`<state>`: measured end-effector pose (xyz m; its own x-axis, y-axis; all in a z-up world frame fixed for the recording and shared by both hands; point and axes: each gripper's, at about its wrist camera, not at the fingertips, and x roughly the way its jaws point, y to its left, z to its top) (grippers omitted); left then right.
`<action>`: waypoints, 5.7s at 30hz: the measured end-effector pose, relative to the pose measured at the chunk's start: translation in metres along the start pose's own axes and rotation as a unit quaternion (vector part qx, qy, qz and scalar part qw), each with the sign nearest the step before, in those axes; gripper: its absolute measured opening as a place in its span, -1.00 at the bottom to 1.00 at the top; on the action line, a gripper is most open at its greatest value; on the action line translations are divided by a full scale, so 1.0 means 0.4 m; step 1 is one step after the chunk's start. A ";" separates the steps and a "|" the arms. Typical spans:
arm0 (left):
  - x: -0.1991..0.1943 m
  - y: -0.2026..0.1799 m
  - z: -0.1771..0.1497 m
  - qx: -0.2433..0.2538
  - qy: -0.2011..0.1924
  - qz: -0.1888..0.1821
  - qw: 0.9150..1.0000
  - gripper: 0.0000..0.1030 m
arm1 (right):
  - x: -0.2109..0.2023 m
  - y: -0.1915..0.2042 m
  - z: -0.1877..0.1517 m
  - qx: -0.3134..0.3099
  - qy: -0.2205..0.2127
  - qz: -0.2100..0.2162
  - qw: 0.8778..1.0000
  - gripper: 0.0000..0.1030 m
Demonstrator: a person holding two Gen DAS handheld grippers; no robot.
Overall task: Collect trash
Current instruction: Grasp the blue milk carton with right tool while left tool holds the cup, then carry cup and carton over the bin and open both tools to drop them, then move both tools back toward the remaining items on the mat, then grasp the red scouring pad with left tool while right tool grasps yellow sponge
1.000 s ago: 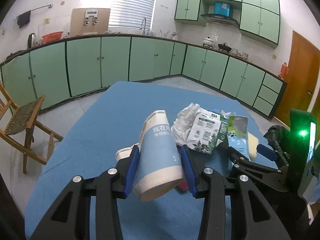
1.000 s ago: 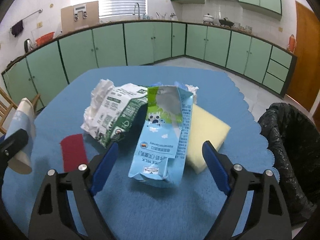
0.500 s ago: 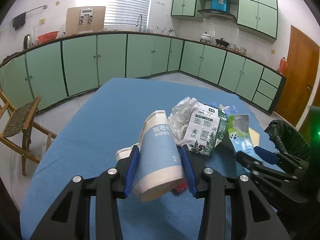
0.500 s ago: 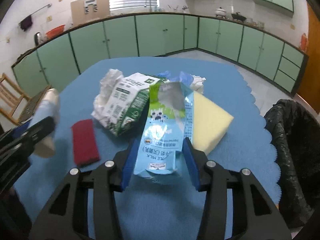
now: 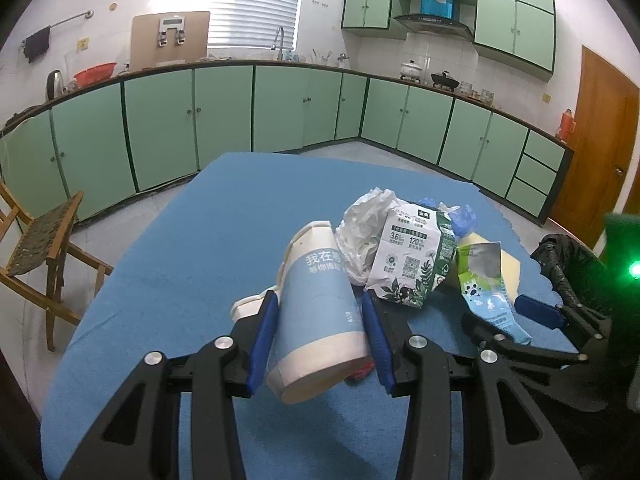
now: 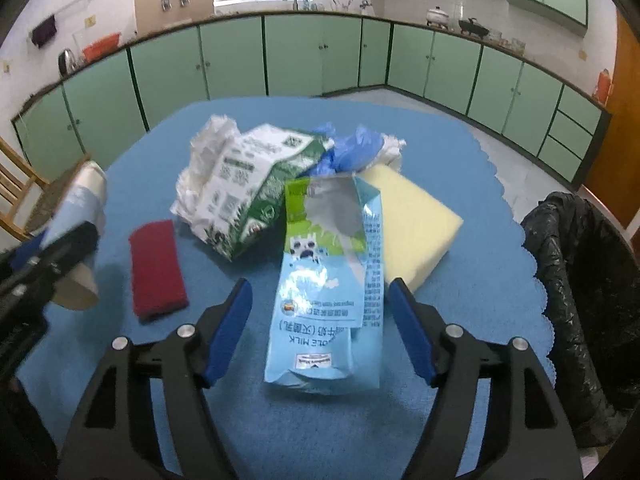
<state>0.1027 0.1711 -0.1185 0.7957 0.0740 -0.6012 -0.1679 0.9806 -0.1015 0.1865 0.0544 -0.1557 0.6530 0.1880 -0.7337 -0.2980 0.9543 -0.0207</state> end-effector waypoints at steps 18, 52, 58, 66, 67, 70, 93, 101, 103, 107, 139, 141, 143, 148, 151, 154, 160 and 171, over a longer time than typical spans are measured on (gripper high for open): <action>-0.022 -0.045 0.005 0.016 -0.008 -0.013 1.000 -0.16 | -0.103 -0.049 0.033 0.024 -0.037 0.035 0.998 0.04; -0.057 -0.516 0.156 0.094 -0.063 -0.184 0.976 -0.16 | -0.404 -0.531 0.047 0.114 -0.137 -0.069 0.982 0.05; -0.029 -0.653 0.164 0.112 -0.061 -0.222 0.967 -0.16 | -0.417 -0.655 0.011 0.130 -0.137 -0.107 0.976 0.05; 0.037 -0.826 0.145 0.132 -0.034 -0.258 0.957 -0.16 | -0.383 -0.816 -0.068 0.164 -0.120 -0.140 0.969 0.05; 0.050 -0.853 0.140 0.137 -0.030 -0.262 0.955 -0.16 | -0.376 -0.831 -0.078 0.165 -0.118 -0.143 0.969 0.05; 0.077 -0.912 0.121 0.149 -0.022 -0.267 0.952 -0.16 | -0.344 -0.873 -0.106 0.168 -0.104 -0.157 0.968 0.05; 0.107 -0.860 0.138 0.140 0.009 -0.257 0.956 0.27 | -0.294 -0.903 -0.198 0.200 -0.088 -0.181 0.959 0.83; -0.005 -0.618 0.151 0.142 -0.050 -0.170 0.974 0.31 | -0.338 -0.713 -0.105 0.168 -0.128 -0.141 0.967 0.85; -0.026 -0.553 0.148 0.138 -0.059 -0.146 0.978 0.32 | -0.334 -0.655 -0.086 0.155 -0.134 -0.130 0.970 0.85; -0.037 -0.416 0.139 0.120 -0.060 -0.095 0.986 0.32 | -0.299 -0.537 -0.050 0.142 -0.141 -0.088 0.976 0.85; 0.143 -0.062 -0.045 0.003 0.094 0.028 0.995 0.32 | -0.063 -0.193 -0.031 0.033 -0.097 -0.022 0.994 0.85; 0.156 -0.058 -0.044 -0.010 0.105 0.022 0.994 0.32 | -0.058 -0.193 -0.032 0.032 -0.096 -0.021 0.995 0.85; 0.164 -0.059 -0.043 -0.014 0.109 0.022 0.994 0.32 | -0.053 -0.191 -0.033 0.030 -0.093 -0.021 0.995 0.85; 0.172 -0.064 -0.037 -0.015 0.110 0.025 0.993 0.15 | -0.044 -0.192 -0.033 0.027 -0.087 -0.018 0.996 0.85; 0.169 -0.055 -0.032 -0.026 0.107 0.019 0.994 0.10 | -0.040 -0.192 -0.031 0.024 -0.086 -0.016 0.996 0.85; 0.163 -0.050 -0.031 -0.033 0.103 0.016 0.994 0.08 | -0.038 -0.184 -0.027 0.019 -0.085 -0.014 0.996 0.85; 0.122 -0.024 -0.015 -0.034 0.077 0.022 0.996 -0.02 | -0.020 -0.173 -0.011 0.015 -0.080 -0.008 0.997 0.85; 0.092 -0.027 0.018 -0.013 0.048 0.027 0.998 -0.02 | 0.054 -0.158 0.028 0.017 -0.035 0.006 0.999 0.44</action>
<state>0.1382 0.1648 -0.1338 0.7266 0.1070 -0.6786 -0.2240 0.9707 -0.0868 0.2274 0.0008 -0.1627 0.6972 0.2141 -0.6841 -0.2833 0.9590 0.0113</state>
